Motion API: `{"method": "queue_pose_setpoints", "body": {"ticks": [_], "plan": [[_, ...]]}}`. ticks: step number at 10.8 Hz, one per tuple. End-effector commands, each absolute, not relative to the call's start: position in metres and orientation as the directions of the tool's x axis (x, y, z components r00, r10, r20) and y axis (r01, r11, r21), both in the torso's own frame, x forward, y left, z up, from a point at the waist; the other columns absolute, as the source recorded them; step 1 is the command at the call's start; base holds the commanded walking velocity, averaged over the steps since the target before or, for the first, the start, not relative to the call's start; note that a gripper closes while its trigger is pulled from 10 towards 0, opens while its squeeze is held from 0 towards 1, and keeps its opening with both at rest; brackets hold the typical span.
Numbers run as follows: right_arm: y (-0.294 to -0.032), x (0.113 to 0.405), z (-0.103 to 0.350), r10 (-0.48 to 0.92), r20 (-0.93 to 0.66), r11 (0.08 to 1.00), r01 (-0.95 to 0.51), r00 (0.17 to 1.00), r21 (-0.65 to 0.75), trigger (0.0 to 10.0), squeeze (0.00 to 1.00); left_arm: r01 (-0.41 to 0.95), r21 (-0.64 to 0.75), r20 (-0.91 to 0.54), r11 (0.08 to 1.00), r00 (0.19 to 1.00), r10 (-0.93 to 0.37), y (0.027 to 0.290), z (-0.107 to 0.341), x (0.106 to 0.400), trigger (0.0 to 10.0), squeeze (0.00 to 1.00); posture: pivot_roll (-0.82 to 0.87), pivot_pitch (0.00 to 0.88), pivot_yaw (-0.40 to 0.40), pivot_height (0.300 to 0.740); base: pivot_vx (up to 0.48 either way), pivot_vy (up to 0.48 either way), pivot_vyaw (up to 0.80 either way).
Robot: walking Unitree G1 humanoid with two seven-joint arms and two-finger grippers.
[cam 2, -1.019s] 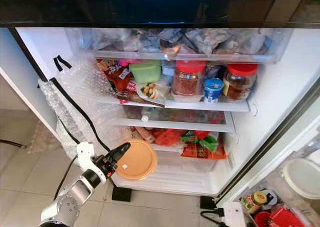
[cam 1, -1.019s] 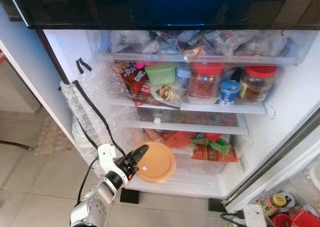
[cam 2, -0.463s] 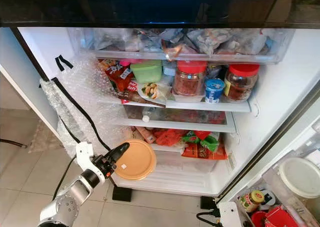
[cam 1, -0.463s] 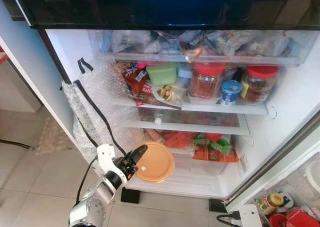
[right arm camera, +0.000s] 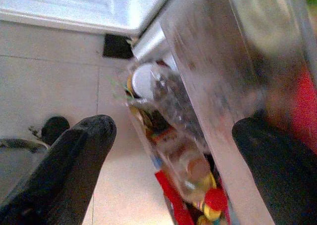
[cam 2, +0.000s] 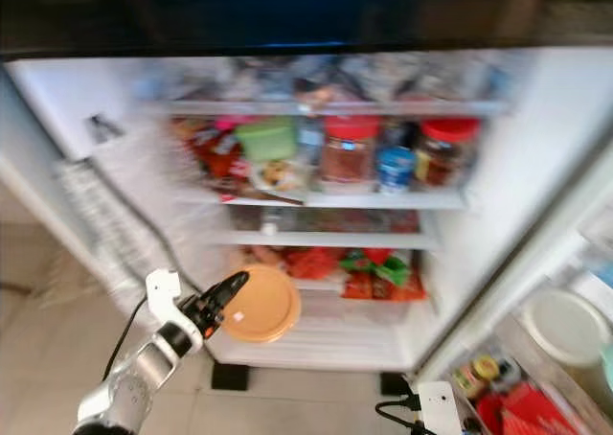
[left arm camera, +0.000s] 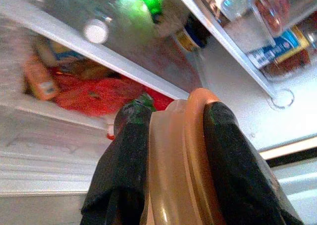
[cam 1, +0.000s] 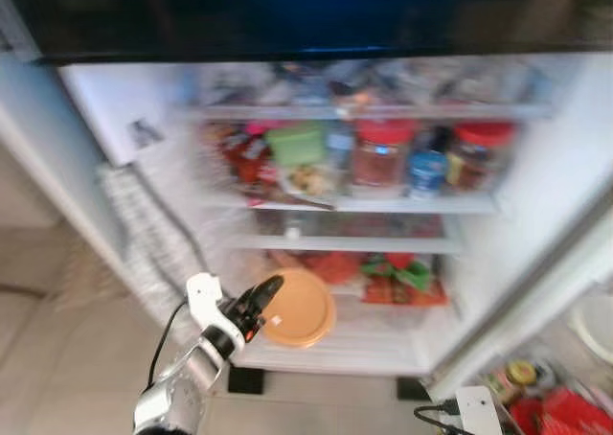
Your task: Restocking fridge
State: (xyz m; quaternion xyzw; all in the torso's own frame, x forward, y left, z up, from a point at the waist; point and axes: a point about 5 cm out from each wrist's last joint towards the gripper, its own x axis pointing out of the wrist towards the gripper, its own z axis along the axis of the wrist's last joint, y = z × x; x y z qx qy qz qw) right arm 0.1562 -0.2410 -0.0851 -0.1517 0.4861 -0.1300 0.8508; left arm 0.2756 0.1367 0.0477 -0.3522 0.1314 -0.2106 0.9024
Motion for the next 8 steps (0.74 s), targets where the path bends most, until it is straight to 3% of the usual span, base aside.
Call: {"method": "queue_pose_setpoints", "body": {"ticks": [1, 8], "plan": [[-0.2504, 0.1516, -0.0844, -0.403, -0.785, 0.910, 0.110, 0.471, -0.401, 10.0, 0.00, 0.281, -0.698, -0.089, 0.659, 0.879, -0.469, 0.1372, 0.0480, 0.2767, 10.0, 0.00, -0.03, 0.039, 0.011, 0.740, 0.000, 0.000, -0.74], [-0.2423, 0.1560, -0.0849, -0.363, -0.790, 0.926, 0.098, 0.495, -0.364, 10.0, 0.00, 0.271, -0.698, -0.118, 0.663, 0.870, -0.479, 0.1350, 0.0431, 0.2756, 10.0, 0.00, -0.03, 0.041, 0.014, 0.740, 0.000, 0.000, 0.00]]}}
